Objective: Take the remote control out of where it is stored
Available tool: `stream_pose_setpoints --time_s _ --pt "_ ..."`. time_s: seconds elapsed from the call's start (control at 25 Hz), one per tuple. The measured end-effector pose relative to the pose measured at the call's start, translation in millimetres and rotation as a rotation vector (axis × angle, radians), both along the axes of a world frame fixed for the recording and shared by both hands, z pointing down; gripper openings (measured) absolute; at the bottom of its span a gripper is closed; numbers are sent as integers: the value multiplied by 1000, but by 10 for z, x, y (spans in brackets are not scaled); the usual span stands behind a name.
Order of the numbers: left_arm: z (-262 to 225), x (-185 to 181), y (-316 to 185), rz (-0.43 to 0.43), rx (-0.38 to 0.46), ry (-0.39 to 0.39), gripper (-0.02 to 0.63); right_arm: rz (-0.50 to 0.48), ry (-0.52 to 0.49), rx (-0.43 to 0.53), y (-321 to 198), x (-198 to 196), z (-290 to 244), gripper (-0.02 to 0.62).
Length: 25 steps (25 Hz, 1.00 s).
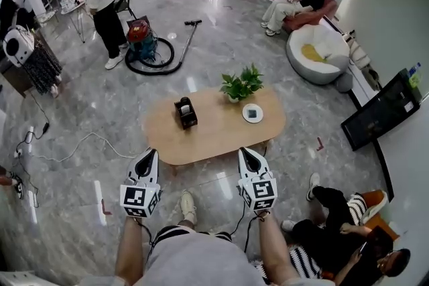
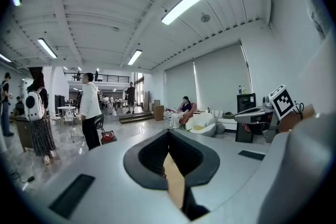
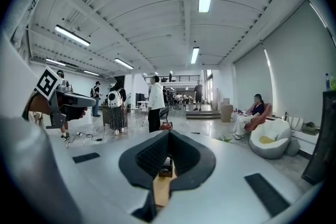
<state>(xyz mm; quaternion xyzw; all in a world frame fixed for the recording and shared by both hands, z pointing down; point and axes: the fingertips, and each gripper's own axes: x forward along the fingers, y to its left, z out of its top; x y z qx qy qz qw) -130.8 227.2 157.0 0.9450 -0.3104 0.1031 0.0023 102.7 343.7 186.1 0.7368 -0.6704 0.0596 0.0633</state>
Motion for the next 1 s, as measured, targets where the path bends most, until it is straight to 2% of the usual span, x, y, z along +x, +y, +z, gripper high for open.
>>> stream_pose_setpoints --time_s 0.52,1.0 --pt "256 -37 -1466 -21 -34 -10 5 13 14 -83 -1485 107 291 8" --pt "643 12 -2088 -21 -78 -24 5 -22 19 -157 -2114 33 758 8"
